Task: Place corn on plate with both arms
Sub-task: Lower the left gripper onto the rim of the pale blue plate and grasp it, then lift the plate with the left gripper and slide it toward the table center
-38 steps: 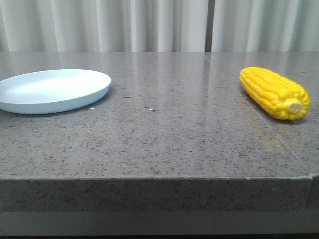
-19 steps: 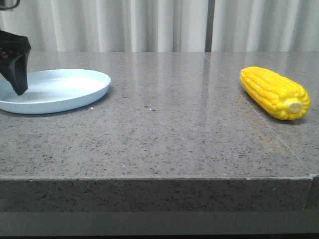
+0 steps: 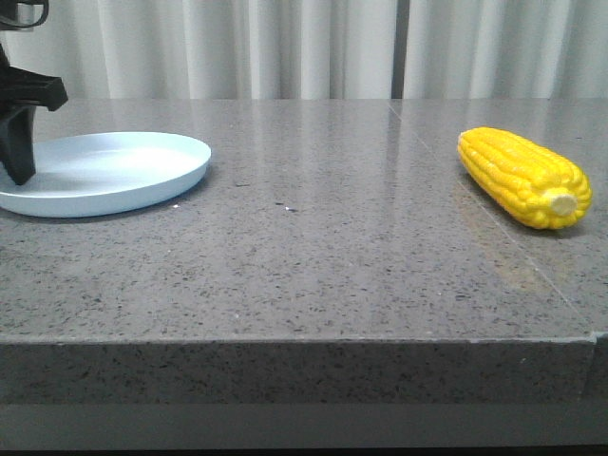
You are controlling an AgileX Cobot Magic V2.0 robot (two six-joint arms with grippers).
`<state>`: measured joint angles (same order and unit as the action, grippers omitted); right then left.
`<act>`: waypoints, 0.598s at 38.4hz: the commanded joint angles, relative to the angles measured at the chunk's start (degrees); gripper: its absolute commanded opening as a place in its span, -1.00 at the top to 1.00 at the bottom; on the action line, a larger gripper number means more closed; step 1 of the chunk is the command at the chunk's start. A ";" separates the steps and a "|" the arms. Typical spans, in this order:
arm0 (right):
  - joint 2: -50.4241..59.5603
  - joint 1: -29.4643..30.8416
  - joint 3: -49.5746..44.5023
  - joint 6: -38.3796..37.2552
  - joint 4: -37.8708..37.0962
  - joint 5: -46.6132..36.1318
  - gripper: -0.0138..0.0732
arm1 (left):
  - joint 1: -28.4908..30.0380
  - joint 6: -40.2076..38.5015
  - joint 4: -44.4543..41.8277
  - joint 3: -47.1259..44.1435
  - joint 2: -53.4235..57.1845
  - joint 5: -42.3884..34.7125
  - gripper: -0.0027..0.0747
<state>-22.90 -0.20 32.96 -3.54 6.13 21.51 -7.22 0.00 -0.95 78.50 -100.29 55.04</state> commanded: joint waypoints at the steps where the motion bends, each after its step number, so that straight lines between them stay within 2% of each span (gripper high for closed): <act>1: -0.79 0.14 2.17 0.62 0.45 -4.29 -0.85 | -0.40 0.00 -0.22 1.47 2.03 -0.54 0.86; 2: -0.79 0.14 2.17 0.62 0.45 -4.29 -0.85 | -0.40 0.00 -0.22 1.47 2.03 -0.54 0.96; 3: -0.79 0.14 2.17 0.62 0.45 -4.29 -0.85 | -0.40 0.00 -0.22 1.47 2.03 -0.64 0.98; 13: -0.79 0.14 2.17 0.62 0.45 -4.29 -0.85 | -0.81 0.00 0.95 5.03 2.54 0.89 0.98; 23: -0.79 0.14 2.17 0.62 0.45 -4.29 -0.85 | -6.84 0.00 3.93 16.08 3.69 7.31 0.98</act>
<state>-22.90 -0.20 32.96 -3.54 6.13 21.51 -11.69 0.00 0.80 89.64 -99.89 61.38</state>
